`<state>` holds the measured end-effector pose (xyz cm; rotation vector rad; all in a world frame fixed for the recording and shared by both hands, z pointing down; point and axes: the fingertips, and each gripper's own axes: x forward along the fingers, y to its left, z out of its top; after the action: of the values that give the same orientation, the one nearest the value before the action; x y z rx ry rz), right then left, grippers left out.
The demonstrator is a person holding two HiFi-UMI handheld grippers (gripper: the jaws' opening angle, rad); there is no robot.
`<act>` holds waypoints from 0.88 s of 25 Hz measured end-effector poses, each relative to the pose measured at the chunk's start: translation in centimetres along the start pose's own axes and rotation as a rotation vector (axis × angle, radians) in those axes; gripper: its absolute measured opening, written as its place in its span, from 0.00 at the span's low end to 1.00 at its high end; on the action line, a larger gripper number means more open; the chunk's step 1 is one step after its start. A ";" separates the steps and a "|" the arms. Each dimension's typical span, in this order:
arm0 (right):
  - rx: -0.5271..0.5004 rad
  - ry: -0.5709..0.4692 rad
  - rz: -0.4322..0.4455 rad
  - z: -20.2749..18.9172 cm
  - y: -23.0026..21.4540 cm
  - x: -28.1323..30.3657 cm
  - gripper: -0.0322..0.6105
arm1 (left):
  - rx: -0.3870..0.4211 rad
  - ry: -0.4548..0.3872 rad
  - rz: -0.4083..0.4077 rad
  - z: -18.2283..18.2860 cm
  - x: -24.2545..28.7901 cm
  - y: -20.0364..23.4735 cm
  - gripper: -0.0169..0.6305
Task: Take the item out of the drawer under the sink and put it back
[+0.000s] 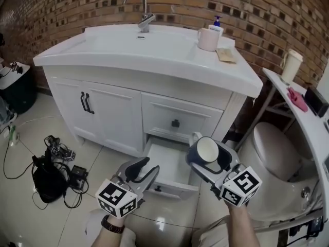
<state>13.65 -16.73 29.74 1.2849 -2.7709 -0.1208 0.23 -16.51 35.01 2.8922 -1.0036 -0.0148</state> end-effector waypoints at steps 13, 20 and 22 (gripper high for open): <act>0.003 -0.046 0.009 0.8 0.3 -3.7 0.64 | 0.018 0.003 0.018 -0.5 1.0 0.6 0.29; 0.021 -0.010 0.023 -0.6 0.5 -1.7 0.63 | 0.021 0.006 0.004 -0.5 1.2 0.0 0.29; 0.023 -0.003 0.034 -1.0 0.7 -0.8 0.63 | 0.020 0.005 0.006 -0.5 1.2 0.1 0.29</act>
<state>13.77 -15.73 30.72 1.2429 -2.8034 -0.0889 1.17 -17.29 35.49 2.9060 -1.0175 0.0023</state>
